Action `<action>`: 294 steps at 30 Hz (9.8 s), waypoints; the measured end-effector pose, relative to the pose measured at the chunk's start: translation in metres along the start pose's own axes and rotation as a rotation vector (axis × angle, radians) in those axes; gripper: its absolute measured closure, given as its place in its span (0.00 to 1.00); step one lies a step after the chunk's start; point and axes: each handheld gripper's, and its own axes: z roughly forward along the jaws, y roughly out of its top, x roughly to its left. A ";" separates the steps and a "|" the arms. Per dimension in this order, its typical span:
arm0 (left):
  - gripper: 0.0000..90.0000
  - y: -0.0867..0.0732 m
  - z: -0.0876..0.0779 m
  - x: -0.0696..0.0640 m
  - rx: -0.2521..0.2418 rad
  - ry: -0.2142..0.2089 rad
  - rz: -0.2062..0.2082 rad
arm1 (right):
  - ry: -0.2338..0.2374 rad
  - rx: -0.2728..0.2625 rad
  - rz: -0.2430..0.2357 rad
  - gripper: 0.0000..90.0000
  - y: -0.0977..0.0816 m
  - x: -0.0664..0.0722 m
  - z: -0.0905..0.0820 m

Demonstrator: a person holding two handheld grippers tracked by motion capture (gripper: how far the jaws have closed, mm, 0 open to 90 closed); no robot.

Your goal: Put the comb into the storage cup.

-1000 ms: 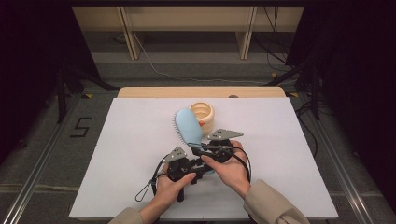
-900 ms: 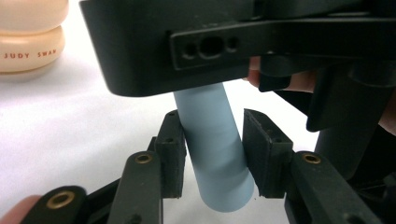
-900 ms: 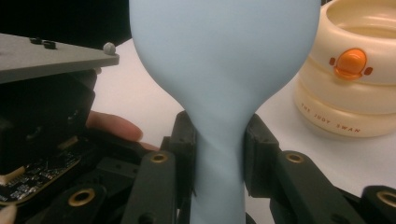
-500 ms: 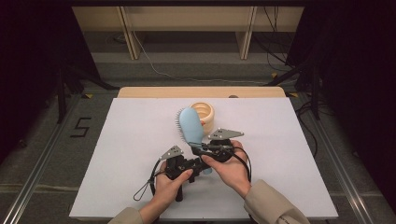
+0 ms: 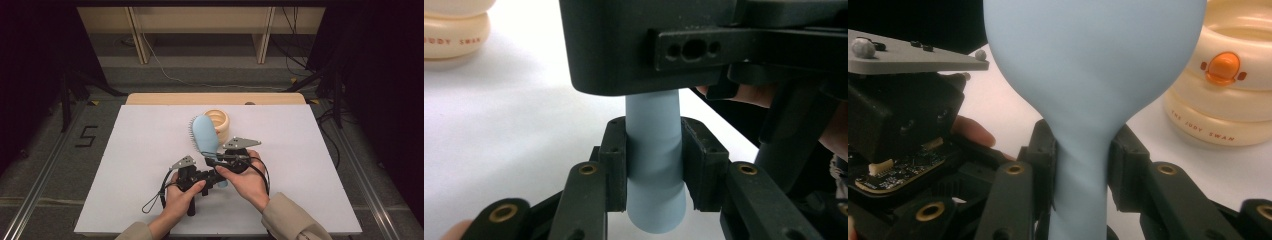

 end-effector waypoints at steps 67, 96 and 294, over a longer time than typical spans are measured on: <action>0.73 0.005 -0.002 0.004 0.041 -0.022 0.004 | -0.042 -0.087 -0.015 0.05 0.028 -0.008 -0.047; 0.73 0.004 -0.004 0.004 0.044 -0.024 0.021 | -0.052 -0.184 -0.024 0.05 0.043 -0.012 -0.065; 0.16 0.042 -0.089 0.019 -0.081 0.221 0.397 | -0.166 -0.318 0.019 0.22 0.086 -0.021 -0.053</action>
